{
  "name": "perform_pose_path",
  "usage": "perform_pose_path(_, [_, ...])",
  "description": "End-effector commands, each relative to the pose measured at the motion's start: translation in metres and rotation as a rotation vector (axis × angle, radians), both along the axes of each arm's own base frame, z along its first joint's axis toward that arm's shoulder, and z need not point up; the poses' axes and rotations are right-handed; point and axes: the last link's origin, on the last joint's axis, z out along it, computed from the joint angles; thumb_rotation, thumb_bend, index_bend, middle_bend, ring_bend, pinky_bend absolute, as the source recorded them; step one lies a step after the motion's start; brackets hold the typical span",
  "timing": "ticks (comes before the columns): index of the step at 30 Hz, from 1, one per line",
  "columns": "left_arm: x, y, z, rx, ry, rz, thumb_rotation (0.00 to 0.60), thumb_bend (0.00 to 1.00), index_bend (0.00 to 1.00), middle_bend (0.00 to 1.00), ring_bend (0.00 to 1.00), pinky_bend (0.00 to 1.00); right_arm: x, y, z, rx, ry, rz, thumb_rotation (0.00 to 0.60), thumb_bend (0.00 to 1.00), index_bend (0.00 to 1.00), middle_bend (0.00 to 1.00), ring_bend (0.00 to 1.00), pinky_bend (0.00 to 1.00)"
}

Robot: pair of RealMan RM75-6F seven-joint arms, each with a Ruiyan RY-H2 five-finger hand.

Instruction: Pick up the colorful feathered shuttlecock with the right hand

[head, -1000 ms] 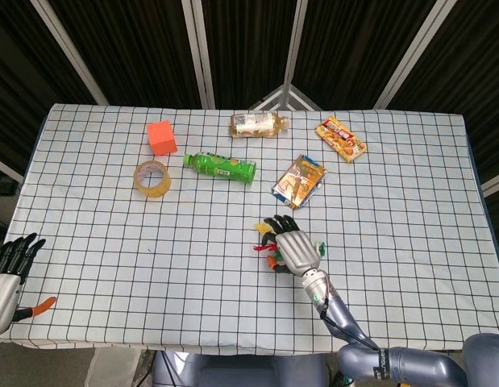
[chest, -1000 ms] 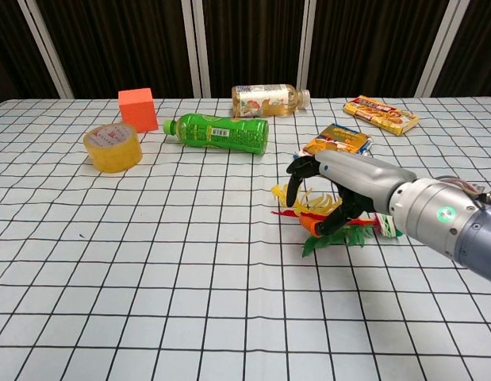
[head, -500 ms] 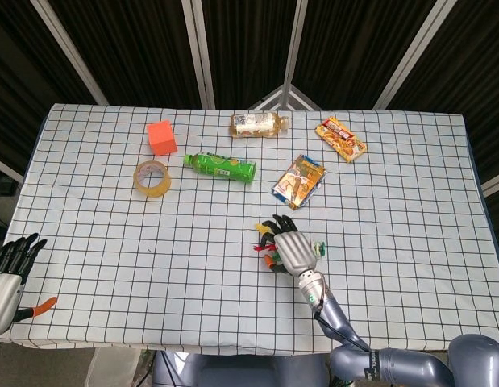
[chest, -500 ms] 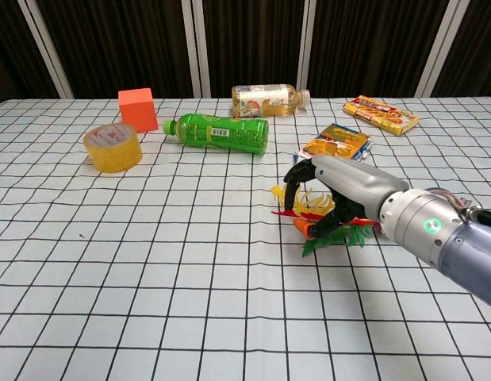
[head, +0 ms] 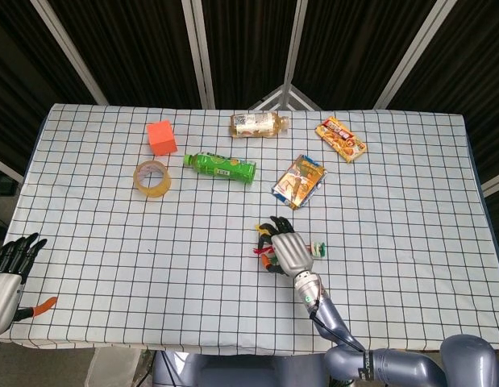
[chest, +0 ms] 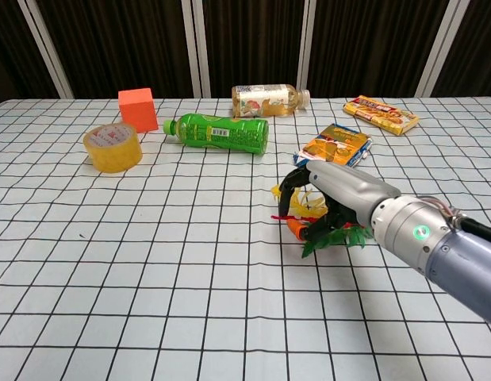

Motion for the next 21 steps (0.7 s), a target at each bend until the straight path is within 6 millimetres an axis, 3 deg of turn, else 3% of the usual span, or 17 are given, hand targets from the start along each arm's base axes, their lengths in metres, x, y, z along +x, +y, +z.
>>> perform_pose_path(1, [0.0,0.0,0.0,-0.001,-0.001,0.0,0.6,0.0,0.0,0.0,0.0,0.0,0.0,0.0,0.0,-0.002,-0.006,-0.001,0.6,0.55,0.66,0.24,0.0,0.0])
perform_pose_path(12, [0.0,0.0,0.0,0.0,0.0,0.0,0.6,0.0,0.0,0.0,0.0,0.0,0.005,0.002,0.014,-0.021,-0.043,0.003,0.6,0.56,0.68,0.25,0.0,0.0])
perform_pose_path(21, [0.0,-0.002,-0.001,-0.007,0.004,0.004,0.6,0.0,0.0,0.0,0.0,0.0,0.017,-0.019,0.063,-0.18,-0.061,0.01,0.6,0.56,0.68,0.25,0.0,0.0])
